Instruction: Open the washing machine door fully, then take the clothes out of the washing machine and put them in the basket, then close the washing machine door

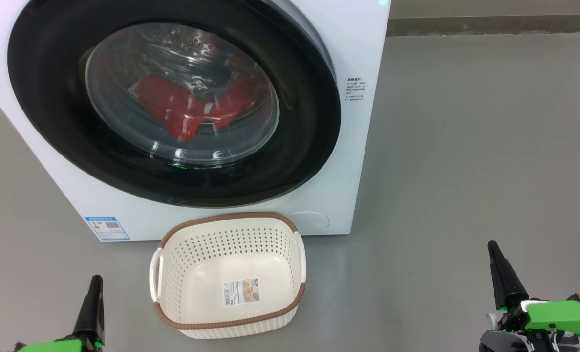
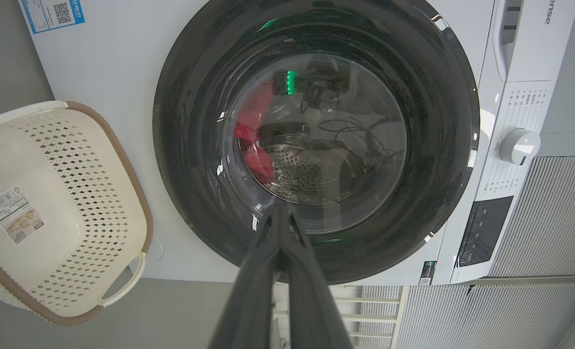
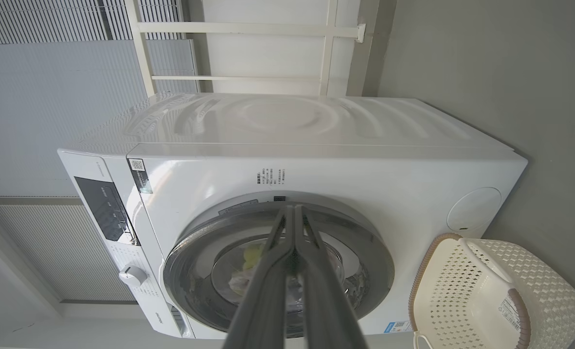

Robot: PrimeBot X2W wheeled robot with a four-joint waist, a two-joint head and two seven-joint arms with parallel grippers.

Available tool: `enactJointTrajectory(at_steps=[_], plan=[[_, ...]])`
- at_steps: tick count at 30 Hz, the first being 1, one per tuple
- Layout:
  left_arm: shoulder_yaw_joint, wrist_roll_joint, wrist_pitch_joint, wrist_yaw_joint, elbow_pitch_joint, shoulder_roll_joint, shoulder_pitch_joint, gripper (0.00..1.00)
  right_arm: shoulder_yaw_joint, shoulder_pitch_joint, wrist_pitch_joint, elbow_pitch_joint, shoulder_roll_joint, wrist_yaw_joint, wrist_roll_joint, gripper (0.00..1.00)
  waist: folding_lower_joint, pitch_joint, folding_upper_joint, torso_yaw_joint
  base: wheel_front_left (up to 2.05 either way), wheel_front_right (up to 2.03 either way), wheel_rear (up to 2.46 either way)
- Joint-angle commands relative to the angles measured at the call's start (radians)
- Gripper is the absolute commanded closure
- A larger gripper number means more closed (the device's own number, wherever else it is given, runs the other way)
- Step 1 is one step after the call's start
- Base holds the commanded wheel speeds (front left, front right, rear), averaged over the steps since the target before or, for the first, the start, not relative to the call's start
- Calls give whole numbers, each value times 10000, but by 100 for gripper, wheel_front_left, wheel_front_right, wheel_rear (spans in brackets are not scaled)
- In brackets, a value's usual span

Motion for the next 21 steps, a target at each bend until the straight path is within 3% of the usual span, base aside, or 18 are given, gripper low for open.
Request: enactJointTrajectory(at_steps=[1,21], plan=[[324,32,69,-33,-212,152,-387,100,236,-63,71,-299,-29,-9,-26,100,0,0,0,0,0,0,0],[324,32,69,-33,-212,152,-387,100,236,-63,71,-299,-29,-9,-26,100,0,0,0,0,0,0,0]])
